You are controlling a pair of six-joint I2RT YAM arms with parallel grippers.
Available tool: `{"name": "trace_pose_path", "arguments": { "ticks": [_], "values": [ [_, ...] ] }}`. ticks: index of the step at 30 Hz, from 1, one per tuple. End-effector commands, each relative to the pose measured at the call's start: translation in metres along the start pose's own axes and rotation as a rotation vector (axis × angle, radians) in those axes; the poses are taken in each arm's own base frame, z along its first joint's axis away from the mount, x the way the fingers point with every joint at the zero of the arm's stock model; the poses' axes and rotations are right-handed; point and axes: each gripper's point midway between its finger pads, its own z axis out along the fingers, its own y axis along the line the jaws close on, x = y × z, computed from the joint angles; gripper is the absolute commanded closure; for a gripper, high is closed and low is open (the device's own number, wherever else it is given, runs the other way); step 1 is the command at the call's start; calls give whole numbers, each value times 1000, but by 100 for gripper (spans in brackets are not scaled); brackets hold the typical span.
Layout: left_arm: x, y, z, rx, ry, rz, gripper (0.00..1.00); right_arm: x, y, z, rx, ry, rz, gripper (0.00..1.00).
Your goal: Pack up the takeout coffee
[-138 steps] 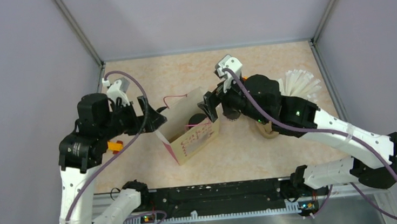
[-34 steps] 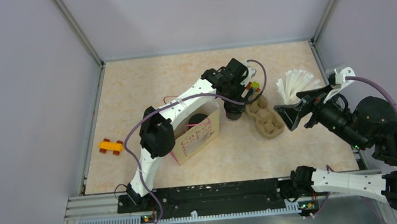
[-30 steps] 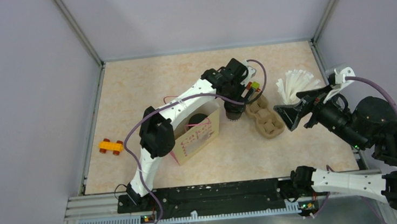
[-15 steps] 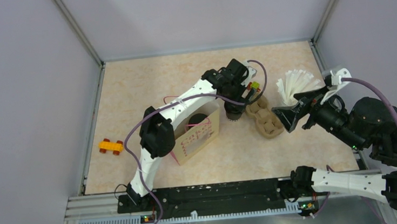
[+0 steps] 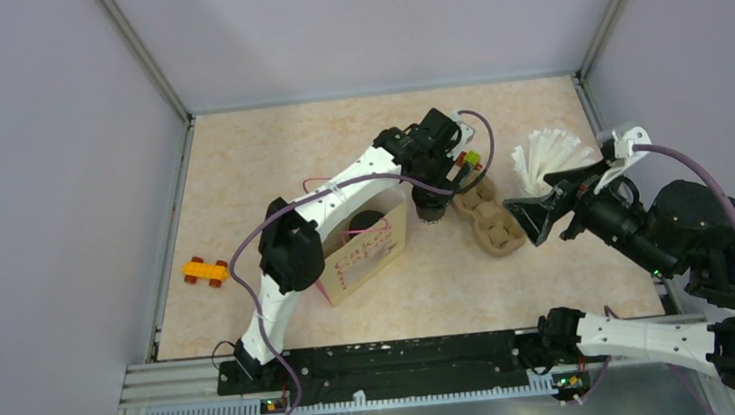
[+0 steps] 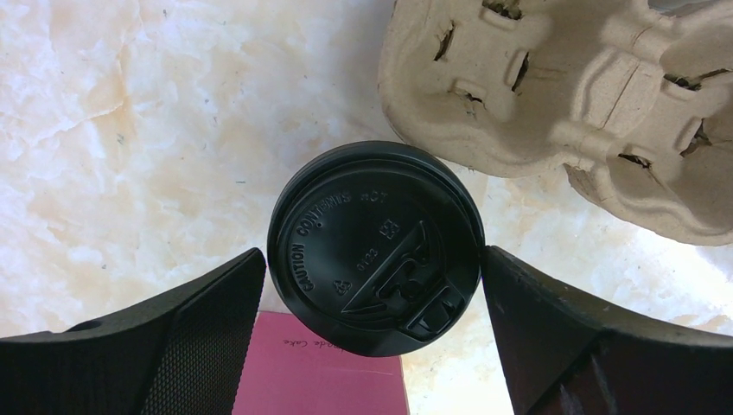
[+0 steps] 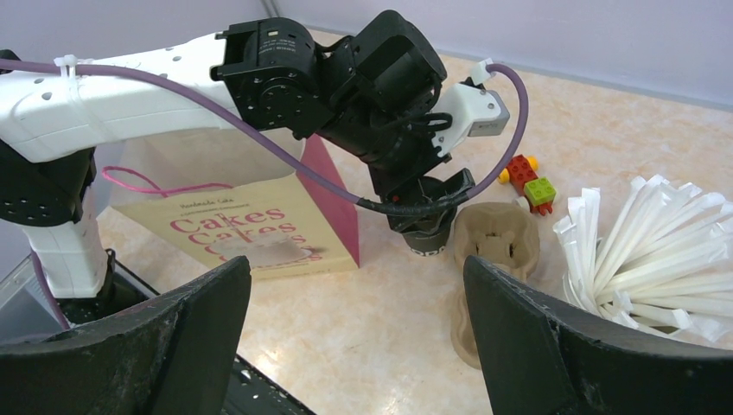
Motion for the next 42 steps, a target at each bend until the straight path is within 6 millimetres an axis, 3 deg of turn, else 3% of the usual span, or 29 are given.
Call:
{"name": "trace_pose_path", "arguments": {
  "ticks": [1,27,42],
  "values": [
    [-18,-4,-27,-11,-60,16,1,-4,-2,-4,-4,-20,14,9],
    [-23,-5,-27,-38,-65,51,1,-2,-4,-3,1,-25,-7,9],
    [-19,-4,-15,-38,-43,52,12,-6,-7,-9,3,-40,1,9]
  ]
}}
